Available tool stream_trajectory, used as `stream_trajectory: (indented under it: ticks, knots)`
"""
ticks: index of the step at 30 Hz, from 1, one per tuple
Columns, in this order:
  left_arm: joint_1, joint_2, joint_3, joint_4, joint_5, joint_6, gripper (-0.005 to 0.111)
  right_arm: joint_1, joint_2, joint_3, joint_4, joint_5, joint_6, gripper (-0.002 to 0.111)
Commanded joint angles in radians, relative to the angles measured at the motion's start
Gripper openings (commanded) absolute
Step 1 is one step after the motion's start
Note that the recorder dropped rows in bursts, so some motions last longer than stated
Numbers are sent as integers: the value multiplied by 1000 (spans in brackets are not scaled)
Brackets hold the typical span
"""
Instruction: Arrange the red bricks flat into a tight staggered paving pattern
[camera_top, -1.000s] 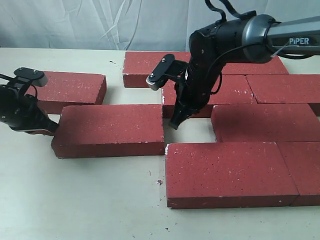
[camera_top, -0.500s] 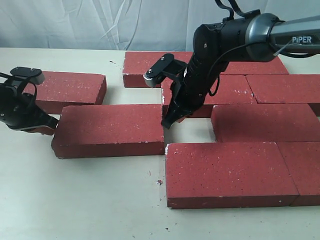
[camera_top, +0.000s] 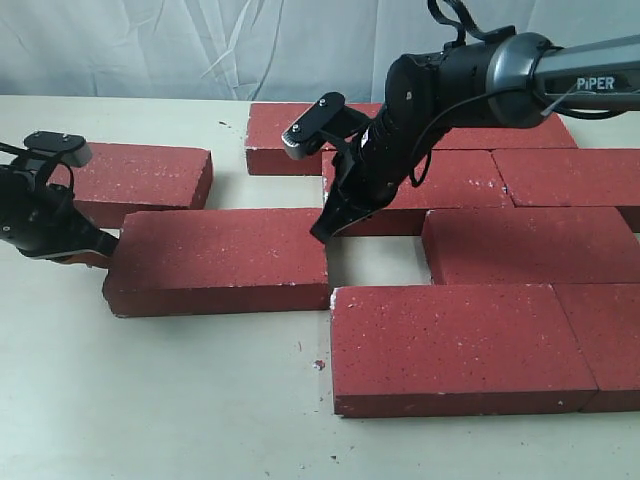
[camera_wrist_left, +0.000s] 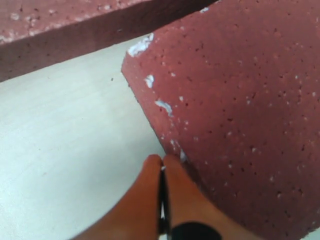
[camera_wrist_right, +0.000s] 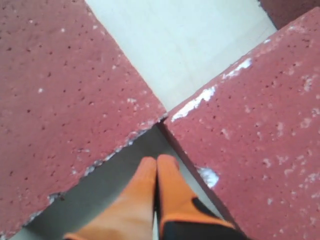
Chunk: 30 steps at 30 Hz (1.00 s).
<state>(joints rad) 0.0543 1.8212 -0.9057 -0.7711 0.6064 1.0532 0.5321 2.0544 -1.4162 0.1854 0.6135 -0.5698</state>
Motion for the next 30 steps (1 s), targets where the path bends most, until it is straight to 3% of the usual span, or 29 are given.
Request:
stream_trajectory:
  ticks: [1, 12, 19, 30]
  knots:
    - [-7, 0, -2, -14, -5, 4, 0, -9, -3, 3, -6, -24, -6, -1]
    - [-7, 0, -2, -14, -9, 4, 0, -9, -3, 5, -45, -66, -4, -1]
    - [-7, 0, -2, -5, -2, 4, 0, -7, -64, -9, 2, 200, 25, -1]
    - [-7, 0, -2, -5, 0, 4, 0, 4, 8, 16, 22, 85, -31, -1]
